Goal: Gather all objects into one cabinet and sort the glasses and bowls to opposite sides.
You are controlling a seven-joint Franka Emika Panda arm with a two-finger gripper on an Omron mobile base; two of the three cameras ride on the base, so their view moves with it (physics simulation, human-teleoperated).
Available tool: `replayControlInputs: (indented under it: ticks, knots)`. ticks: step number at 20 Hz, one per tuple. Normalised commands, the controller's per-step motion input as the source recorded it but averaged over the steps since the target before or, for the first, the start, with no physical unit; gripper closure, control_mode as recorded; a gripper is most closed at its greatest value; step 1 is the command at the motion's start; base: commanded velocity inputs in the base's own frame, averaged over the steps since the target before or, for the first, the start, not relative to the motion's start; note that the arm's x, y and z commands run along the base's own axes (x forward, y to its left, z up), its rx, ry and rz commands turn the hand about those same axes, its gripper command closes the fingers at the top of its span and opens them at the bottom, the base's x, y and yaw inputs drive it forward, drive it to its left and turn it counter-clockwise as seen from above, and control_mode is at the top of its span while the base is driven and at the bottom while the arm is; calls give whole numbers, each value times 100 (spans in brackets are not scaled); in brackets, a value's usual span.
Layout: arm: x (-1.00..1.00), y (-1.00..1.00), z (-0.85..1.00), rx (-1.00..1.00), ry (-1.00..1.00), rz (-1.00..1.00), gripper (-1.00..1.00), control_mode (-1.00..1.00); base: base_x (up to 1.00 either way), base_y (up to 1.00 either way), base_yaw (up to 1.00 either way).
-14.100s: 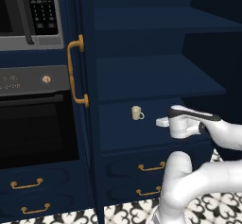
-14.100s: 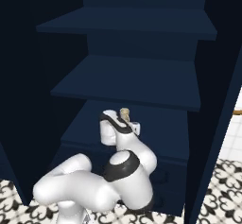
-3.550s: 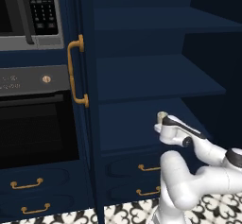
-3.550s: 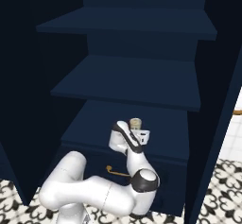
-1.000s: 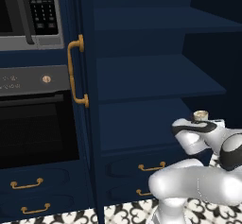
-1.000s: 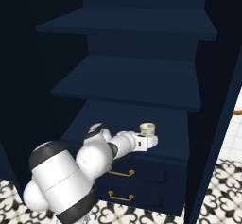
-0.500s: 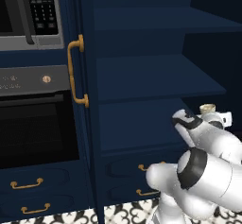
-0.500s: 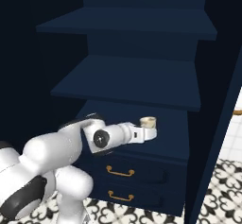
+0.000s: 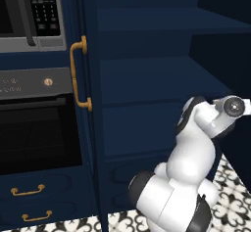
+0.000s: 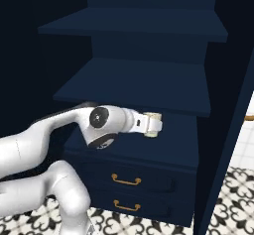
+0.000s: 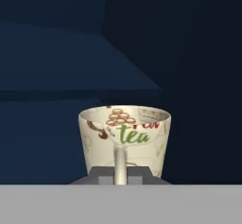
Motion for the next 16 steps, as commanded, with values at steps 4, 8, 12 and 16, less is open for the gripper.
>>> replayControlInputs:
  ticks: [4,8,12,16]
  knots:
    - [-22,0,58,21,0,8,100,-100,0,0,0]
    - [-39,7,16,21,-6,10,100,-100,0,0,0]
    - [-29,40,1,13,-28,11,100,-100,0,0,0]
    - [-20,49,2,4,-38,9,100,-100,0,0,0]
